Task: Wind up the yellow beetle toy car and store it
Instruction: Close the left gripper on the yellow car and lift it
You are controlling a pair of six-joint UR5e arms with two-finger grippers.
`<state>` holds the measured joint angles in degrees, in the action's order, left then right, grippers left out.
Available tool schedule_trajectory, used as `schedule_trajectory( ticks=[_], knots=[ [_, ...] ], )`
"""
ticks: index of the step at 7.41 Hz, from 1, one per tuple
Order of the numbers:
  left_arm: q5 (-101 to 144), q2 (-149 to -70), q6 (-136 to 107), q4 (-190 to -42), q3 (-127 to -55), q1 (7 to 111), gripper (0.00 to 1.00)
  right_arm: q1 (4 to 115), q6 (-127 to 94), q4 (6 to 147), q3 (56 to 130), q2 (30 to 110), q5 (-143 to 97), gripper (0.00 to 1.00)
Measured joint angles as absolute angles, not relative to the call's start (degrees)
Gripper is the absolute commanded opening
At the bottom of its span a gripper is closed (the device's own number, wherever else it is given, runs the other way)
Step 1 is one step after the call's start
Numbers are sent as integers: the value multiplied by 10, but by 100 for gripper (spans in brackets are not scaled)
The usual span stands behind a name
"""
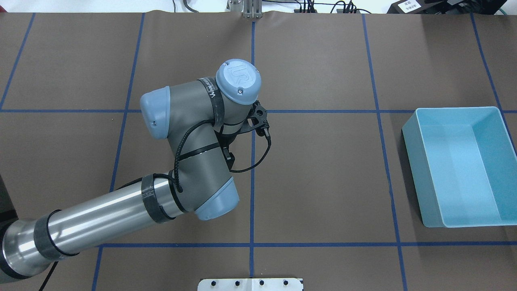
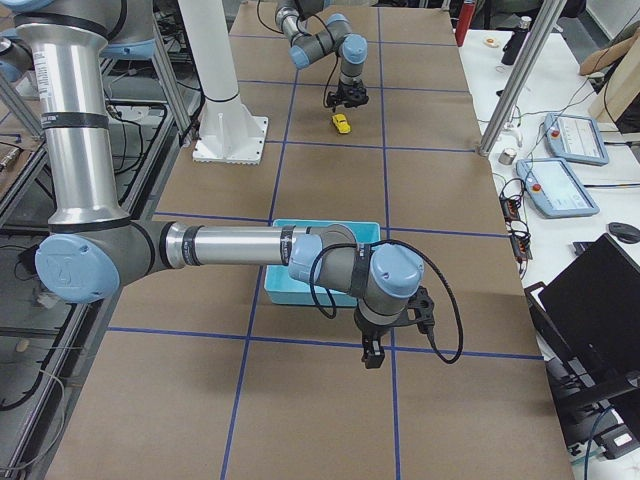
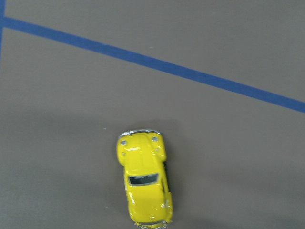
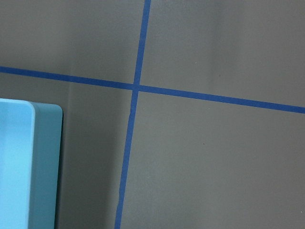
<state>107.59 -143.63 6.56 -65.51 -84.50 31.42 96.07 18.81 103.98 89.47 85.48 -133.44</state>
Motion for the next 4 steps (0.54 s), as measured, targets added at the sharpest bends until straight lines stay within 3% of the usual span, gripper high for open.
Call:
schedule_trajectory(
  ticks=[4],
  knots=[
    [1077, -1482, 90, -676, -745, 325, 100, 961, 188, 1040, 895, 858, -1336, 100]
  ],
)
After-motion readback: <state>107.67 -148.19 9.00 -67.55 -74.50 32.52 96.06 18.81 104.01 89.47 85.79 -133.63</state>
